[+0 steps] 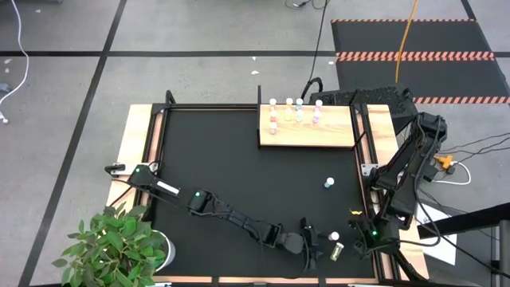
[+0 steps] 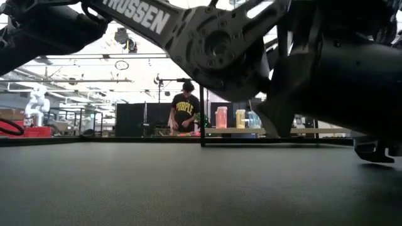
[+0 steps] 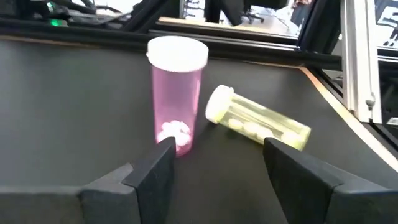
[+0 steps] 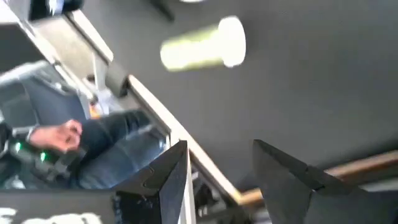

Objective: Pick and place medicine bottles onto shelf by color
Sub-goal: Put the yellow pill bottle aligned with the other yellow pill bottles on the shelf

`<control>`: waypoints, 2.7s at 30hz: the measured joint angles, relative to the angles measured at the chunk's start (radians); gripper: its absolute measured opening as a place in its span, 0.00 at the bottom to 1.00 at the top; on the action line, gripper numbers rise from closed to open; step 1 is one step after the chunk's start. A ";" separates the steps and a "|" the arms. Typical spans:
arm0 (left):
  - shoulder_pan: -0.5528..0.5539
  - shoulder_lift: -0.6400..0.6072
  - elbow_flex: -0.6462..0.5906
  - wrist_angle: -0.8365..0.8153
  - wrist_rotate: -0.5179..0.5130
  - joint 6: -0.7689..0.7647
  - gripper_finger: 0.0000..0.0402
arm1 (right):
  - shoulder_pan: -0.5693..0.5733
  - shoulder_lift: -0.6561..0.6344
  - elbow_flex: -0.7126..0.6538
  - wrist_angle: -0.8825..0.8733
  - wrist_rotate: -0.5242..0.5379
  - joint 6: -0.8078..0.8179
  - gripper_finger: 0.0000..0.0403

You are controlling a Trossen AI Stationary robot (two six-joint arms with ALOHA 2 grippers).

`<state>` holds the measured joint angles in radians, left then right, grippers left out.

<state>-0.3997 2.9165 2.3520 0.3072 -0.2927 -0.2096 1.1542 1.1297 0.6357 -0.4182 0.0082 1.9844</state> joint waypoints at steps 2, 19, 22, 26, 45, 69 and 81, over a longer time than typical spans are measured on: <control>-0.009 -0.012 0.000 -0.041 0.000 -0.028 0.60 | 0.000 0.015 0.000 -0.010 0.024 0.028 0.43; 0.000 -0.103 -0.003 -0.320 -0.011 -0.248 0.60 | -0.113 0.105 0.005 -0.036 -0.071 0.227 0.43; 0.002 -0.103 -0.003 -0.314 0.011 -0.276 0.60 | -0.123 0.106 0.005 -0.026 -0.099 0.225 0.43; 0.002 -0.103 -0.003 -0.314 0.014 -0.265 0.60 | -0.138 0.105 0.006 -0.009 -0.119 0.233 0.43; -0.006 -0.104 0.002 -0.335 0.035 -0.311 0.60 | -0.162 0.268 0.043 0.211 -0.051 0.263 0.43; 0.004 -0.127 0.002 -0.361 0.146 -0.368 0.60 | -0.178 0.371 0.044 0.084 -0.073 0.135 0.27; 0.049 -0.379 0.002 -0.792 0.266 -0.229 0.60 | -0.095 0.219 0.039 0.207 0.162 0.082 0.23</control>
<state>-0.3508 2.5373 2.3539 -0.4846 -0.0268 -0.4391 1.0589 1.3489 0.6743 -0.2114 0.1699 2.0668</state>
